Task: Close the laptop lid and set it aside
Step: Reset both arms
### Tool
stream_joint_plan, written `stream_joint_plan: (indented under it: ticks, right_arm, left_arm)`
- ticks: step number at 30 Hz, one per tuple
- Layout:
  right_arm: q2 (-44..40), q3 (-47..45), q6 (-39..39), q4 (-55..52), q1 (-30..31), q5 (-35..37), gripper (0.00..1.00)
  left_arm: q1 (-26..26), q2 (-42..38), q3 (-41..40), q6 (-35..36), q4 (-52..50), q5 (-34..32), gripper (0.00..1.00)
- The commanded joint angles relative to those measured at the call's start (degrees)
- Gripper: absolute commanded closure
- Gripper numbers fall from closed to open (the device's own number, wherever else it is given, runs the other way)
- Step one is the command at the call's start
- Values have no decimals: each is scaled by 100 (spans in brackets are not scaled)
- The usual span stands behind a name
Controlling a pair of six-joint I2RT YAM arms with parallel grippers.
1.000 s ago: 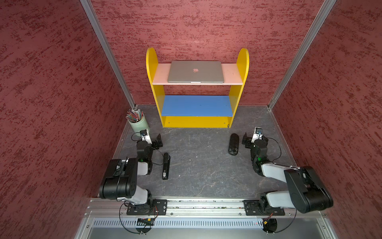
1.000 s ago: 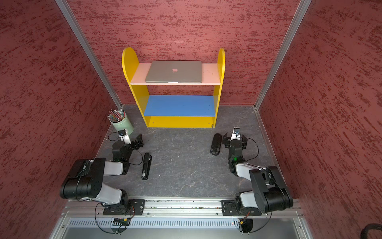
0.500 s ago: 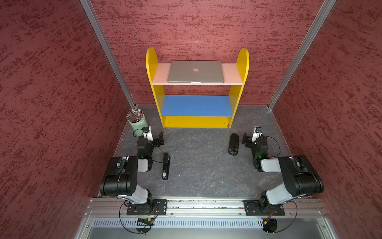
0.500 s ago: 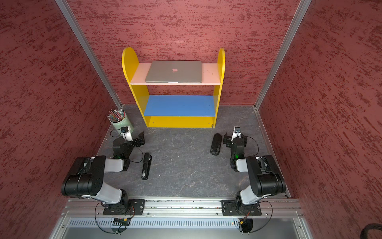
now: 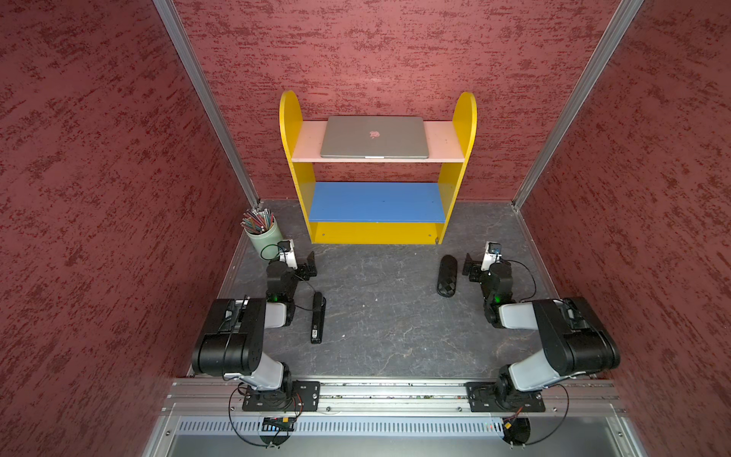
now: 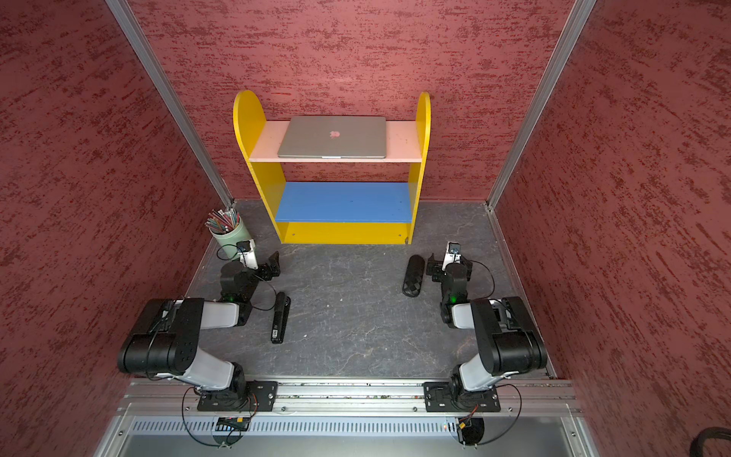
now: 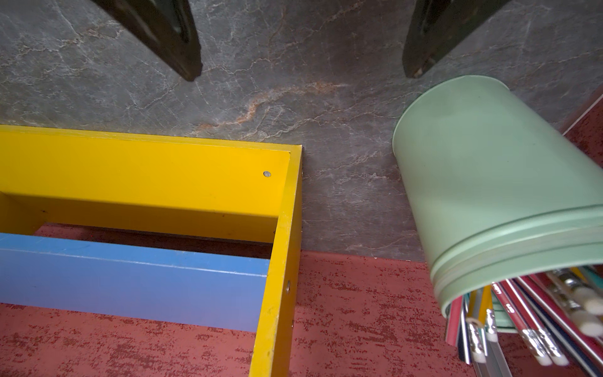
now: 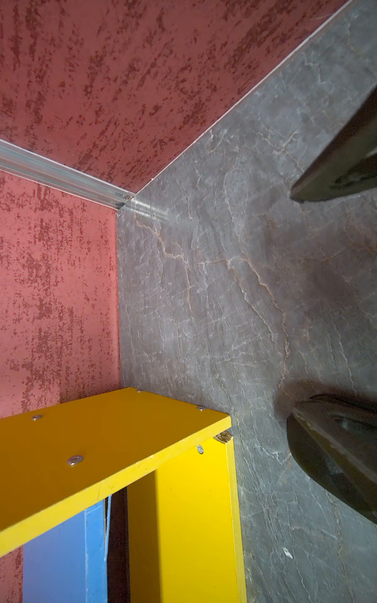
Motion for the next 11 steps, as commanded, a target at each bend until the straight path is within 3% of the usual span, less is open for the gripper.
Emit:
stream_joint_plan:
  ticks: [1,11]
  right_arm:
    - [-9,60,54,140,-37,-76,1]
    - [7,71,62,105,-35,-87,2]
  left_arm:
    - [-31,29,87,84,-20,-78,0]
    - [-31,24,82,84,-18,-75,0]
